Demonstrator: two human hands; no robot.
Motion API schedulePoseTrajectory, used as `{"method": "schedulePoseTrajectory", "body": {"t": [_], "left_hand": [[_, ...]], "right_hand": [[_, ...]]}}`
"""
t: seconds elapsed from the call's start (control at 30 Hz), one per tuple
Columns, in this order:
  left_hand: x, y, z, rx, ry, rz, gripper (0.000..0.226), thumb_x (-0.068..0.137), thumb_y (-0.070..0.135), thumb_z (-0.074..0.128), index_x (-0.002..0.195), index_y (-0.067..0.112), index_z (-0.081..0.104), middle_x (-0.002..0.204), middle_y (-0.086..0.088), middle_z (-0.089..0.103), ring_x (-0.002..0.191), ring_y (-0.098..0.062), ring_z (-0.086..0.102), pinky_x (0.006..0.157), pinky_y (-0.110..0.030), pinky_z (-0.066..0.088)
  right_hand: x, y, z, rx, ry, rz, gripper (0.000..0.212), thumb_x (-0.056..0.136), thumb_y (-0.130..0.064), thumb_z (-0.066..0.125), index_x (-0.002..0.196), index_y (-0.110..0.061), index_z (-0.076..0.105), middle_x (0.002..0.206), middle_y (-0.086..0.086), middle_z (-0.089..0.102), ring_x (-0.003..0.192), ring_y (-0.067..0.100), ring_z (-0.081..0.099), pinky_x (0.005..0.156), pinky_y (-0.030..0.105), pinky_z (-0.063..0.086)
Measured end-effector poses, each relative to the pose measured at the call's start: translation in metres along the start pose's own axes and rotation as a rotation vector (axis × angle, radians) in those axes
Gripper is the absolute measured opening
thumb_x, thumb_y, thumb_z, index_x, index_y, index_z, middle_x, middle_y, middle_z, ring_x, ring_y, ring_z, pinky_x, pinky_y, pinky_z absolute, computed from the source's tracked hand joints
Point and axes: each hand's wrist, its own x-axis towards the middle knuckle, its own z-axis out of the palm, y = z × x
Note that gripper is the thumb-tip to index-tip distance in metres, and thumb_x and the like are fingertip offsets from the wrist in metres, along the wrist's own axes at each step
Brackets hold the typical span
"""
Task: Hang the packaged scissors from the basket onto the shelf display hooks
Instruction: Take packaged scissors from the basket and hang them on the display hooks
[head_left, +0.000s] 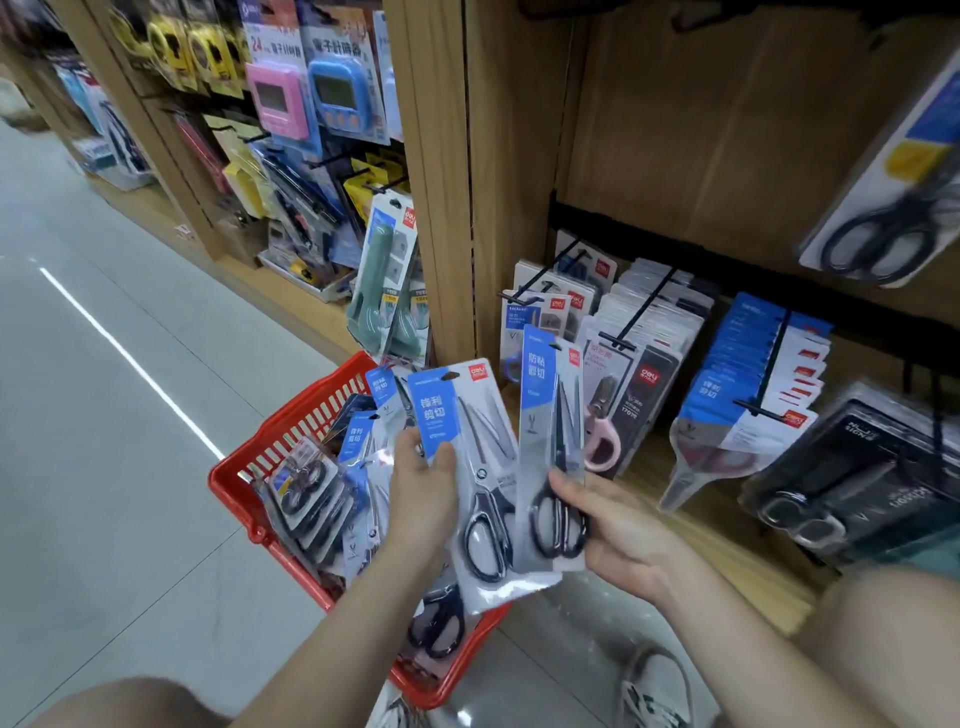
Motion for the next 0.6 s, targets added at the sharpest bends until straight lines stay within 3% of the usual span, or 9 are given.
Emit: {"method": "schedulePoseTrajectory", "body": {"t": [0.1,0.17,0.2,0.27,0.33,0.4,0.47,0.6], "left_hand": [[-0.012,-0.002,0.007,0.048,-0.063,0.045,0.013,0.104,0.015,0.044,0.114,0.023,0.046,0.099,0.004,0.064,0.078,-0.003,0.059,0.065,-0.019,0.045],[-0.009,-0.008,0.009,-0.019,-0.105,-0.015,0.014,0.104,0.017,0.045,0.113,0.027,0.047,0.106,-0.001,0.067,0.089,-0.013,0.067,0.079,-0.033,0.056],[-0.008,-0.009,0.010,-0.055,-0.122,-0.053,0.014,0.104,0.018,0.046,0.113,0.028,0.048,0.108,-0.006,0.070,0.094,-0.021,0.070,0.087,-0.044,0.057],[-0.007,-0.010,0.012,-0.097,-0.132,-0.128,0.014,0.102,0.018,0.051,0.114,0.026,0.051,0.109,-0.010,0.071,0.097,-0.028,0.071,0.092,-0.054,0.055],[-0.004,-0.012,0.016,-0.186,-0.166,-0.211,0.019,0.100,0.015,0.053,0.118,0.020,0.054,0.109,-0.011,0.072,0.097,-0.028,0.071,0.086,-0.048,0.058],[0.006,-0.011,0.018,-0.208,-0.203,-0.273,0.015,0.101,0.014,0.049,0.114,0.015,0.057,0.102,-0.008,0.072,0.085,-0.023,0.070,0.066,-0.032,0.058],[0.032,-0.010,0.013,0.001,-0.127,-0.217,0.015,0.102,0.021,0.045,0.105,0.016,0.059,0.094,-0.005,0.068,0.074,-0.016,0.062,0.059,-0.026,0.048],[0.109,-0.028,-0.009,0.494,0.057,-0.079,0.026,0.098,0.033,0.048,0.115,0.015,0.054,0.109,-0.014,0.065,0.100,-0.033,0.060,0.088,-0.041,0.049]], "right_hand": [[0.006,0.002,0.007,-0.131,-0.014,-0.054,0.048,0.076,-0.009,0.075,0.122,0.000,0.064,0.118,0.023,0.069,0.111,0.037,0.067,0.097,0.048,0.053],[0.009,0.002,0.006,-0.181,-0.005,-0.078,0.051,0.074,-0.009,0.076,0.123,-0.003,0.063,0.116,0.020,0.071,0.109,0.035,0.068,0.093,0.045,0.055],[0.010,0.002,0.005,-0.173,-0.018,-0.074,0.051,0.074,-0.009,0.076,0.123,-0.004,0.062,0.115,0.018,0.072,0.108,0.034,0.069,0.092,0.043,0.056],[0.014,0.004,0.004,-0.149,-0.044,-0.033,0.046,0.076,-0.006,0.073,0.120,-0.004,0.063,0.115,0.020,0.071,0.104,0.032,0.070,0.090,0.043,0.057],[0.018,0.008,0.003,-0.094,-0.055,0.031,0.040,0.078,-0.003,0.073,0.117,0.001,0.066,0.117,0.026,0.069,0.102,0.036,0.067,0.094,0.048,0.054],[0.026,0.013,0.000,-0.039,-0.011,0.063,0.042,0.077,-0.004,0.074,0.117,0.005,0.066,0.118,0.030,0.067,0.103,0.039,0.065,0.098,0.055,0.051],[0.034,0.016,-0.004,-0.031,0.090,0.051,0.046,0.076,-0.006,0.073,0.119,0.007,0.064,0.114,0.030,0.068,0.100,0.040,0.066,0.098,0.057,0.050],[0.044,0.016,-0.013,-0.156,0.199,-0.017,0.032,0.090,-0.006,0.066,0.122,-0.003,0.063,0.107,0.017,0.075,0.093,0.030,0.071,0.091,0.046,0.055]]}}
